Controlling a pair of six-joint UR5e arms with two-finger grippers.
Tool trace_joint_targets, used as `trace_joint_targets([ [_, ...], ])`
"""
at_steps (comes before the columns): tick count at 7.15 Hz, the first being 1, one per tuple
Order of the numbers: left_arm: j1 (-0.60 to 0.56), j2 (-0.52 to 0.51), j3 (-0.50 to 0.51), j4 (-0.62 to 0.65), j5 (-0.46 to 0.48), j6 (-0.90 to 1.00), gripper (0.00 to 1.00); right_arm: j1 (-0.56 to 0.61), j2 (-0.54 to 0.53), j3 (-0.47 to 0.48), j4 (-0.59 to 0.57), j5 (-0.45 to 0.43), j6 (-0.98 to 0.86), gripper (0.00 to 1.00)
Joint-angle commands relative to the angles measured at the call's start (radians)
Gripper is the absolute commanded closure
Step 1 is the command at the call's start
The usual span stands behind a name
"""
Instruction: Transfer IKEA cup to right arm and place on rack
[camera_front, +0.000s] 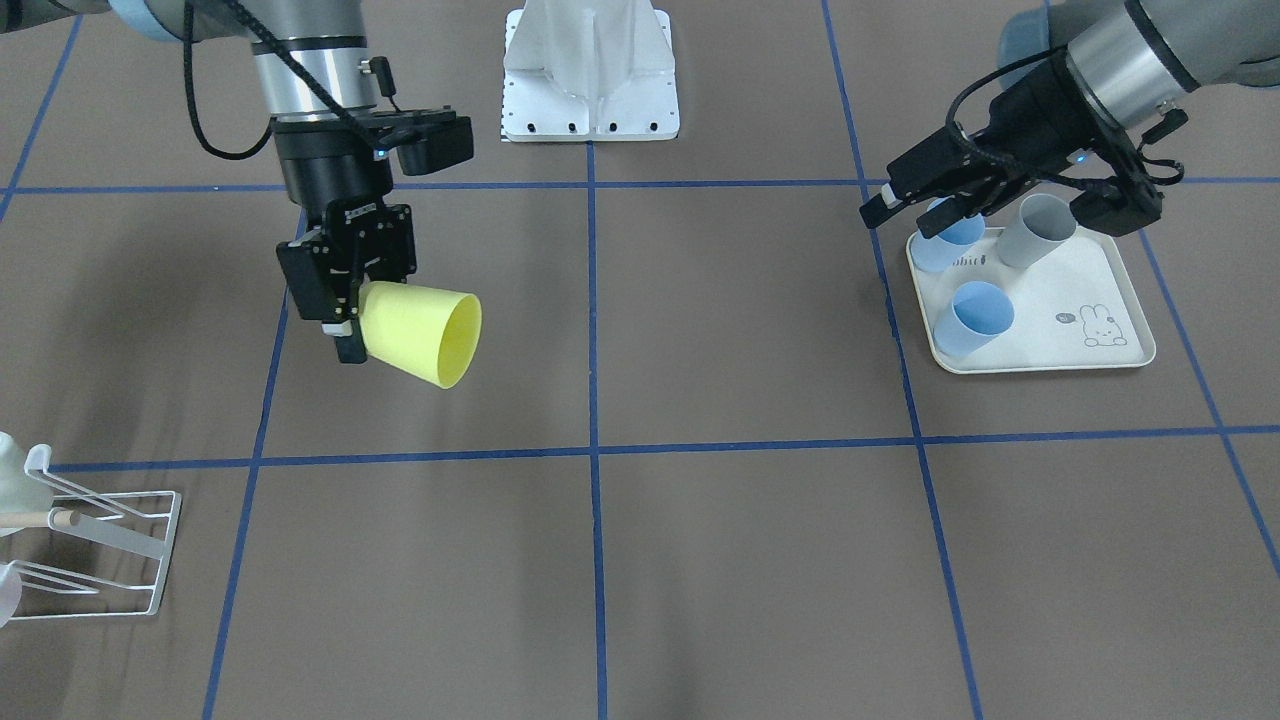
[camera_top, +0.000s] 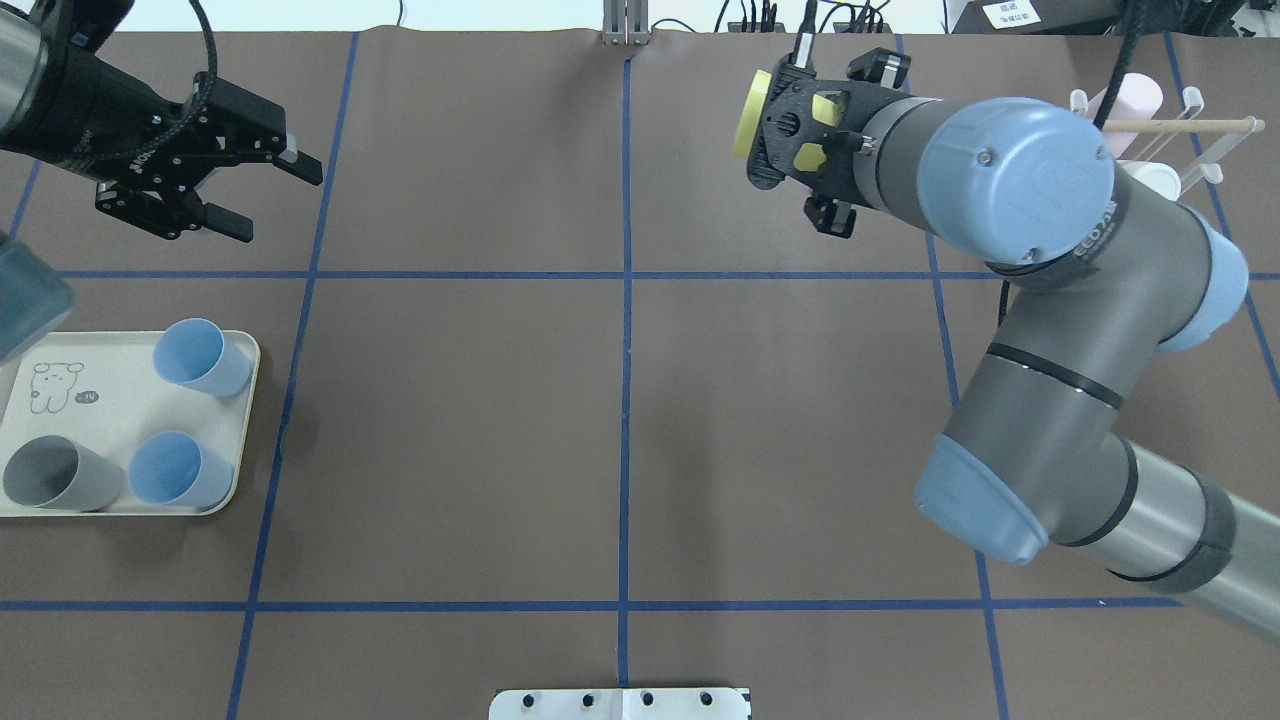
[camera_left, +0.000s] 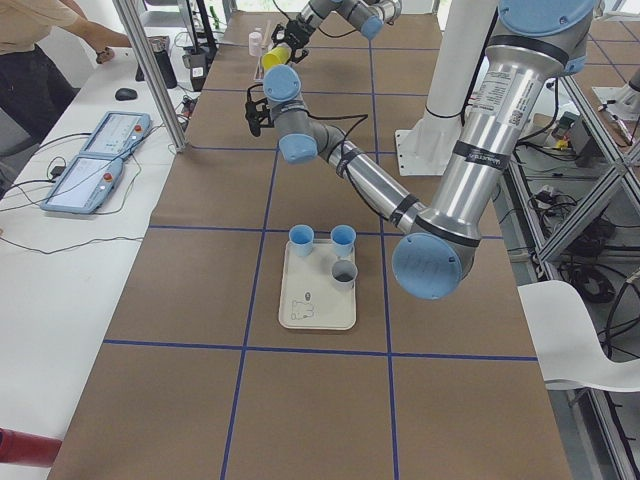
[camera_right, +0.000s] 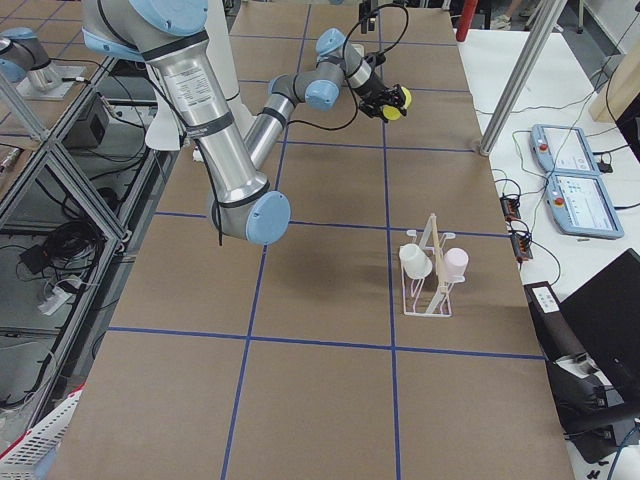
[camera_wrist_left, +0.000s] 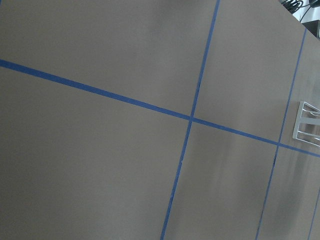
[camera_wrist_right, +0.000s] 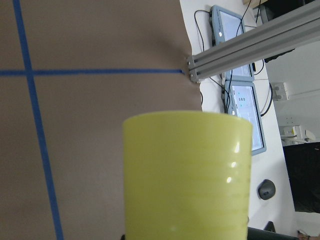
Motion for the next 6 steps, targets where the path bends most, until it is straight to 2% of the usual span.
trace_joint_targets([
  [1,0.009,0.079,-0.003,0.001,0.109,0.127,0.0,0.102,-0.145,0.053,-0.009,-0.008,-0.33,0.78],
  [2,0.01,0.092,0.002,0.001,0.142,0.146,0.0,0.142,-0.205,0.059,-0.009,-0.012,-0.464,0.78],
  [3,0.012,0.092,0.002,0.001,0.142,0.146,0.0,0.169,-0.25,0.06,-0.009,-0.056,-0.596,0.79],
  [6,0.012,0.09,0.002,0.001,0.142,0.146,0.0,0.168,-0.314,0.048,-0.011,-0.306,-0.991,0.79],
])
